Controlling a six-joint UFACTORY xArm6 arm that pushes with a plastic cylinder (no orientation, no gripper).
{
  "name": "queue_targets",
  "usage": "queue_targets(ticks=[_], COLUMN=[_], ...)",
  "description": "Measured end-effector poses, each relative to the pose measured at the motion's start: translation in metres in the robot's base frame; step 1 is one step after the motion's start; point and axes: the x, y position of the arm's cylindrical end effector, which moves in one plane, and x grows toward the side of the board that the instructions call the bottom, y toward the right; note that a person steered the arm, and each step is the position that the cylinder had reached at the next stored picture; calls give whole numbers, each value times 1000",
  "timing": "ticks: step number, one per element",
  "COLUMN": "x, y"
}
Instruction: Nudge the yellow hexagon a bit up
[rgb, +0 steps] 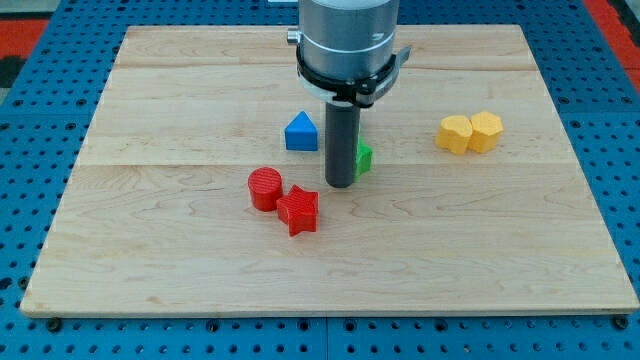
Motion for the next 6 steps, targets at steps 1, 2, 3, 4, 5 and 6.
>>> queue_targets(ticks=[1,2,3,4,5,6], x=[-19,20,-1,-22,-29,-33], y=[1,64,181,206,185,185])
